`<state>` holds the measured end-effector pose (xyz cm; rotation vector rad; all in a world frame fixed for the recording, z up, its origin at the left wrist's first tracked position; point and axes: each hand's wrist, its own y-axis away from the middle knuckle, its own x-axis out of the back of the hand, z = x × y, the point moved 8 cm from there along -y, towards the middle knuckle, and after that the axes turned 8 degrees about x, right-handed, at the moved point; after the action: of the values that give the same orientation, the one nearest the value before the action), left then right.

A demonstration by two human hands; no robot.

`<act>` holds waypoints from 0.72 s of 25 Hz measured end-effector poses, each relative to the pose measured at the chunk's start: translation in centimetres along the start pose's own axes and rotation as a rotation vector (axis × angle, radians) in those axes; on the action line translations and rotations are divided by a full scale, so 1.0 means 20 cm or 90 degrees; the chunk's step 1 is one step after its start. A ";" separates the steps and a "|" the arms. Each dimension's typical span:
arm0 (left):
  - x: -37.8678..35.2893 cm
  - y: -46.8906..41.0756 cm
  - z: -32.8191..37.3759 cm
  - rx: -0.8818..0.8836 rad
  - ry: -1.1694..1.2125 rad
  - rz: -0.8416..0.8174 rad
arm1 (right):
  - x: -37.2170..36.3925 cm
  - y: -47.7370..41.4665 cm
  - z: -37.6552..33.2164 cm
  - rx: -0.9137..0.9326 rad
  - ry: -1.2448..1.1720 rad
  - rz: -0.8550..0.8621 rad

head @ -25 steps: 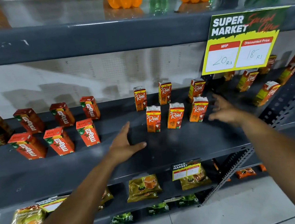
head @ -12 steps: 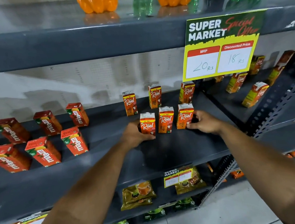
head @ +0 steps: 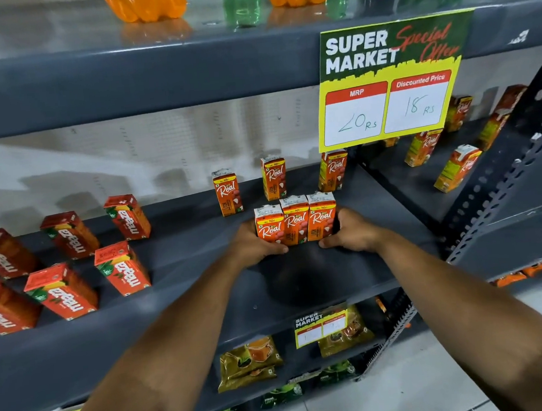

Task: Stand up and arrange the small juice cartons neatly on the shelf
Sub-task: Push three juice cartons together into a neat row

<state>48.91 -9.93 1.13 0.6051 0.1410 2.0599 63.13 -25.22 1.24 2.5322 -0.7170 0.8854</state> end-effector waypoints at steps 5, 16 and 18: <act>-0.01 -0.01 -0.03 0.008 0.003 0.010 | -0.02 -0.01 0.05 -0.003 0.043 0.050; -0.15 0.15 -0.01 -0.011 -0.008 0.035 | 0.02 0.14 0.03 0.084 -0.066 0.029; -0.25 0.20 0.01 -0.013 0.002 0.048 | 0.07 0.21 0.09 0.107 -0.076 0.008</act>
<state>48.16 -16.31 0.85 0.6021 0.1010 2.1324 62.44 -29.98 1.57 2.7507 -0.7218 0.8365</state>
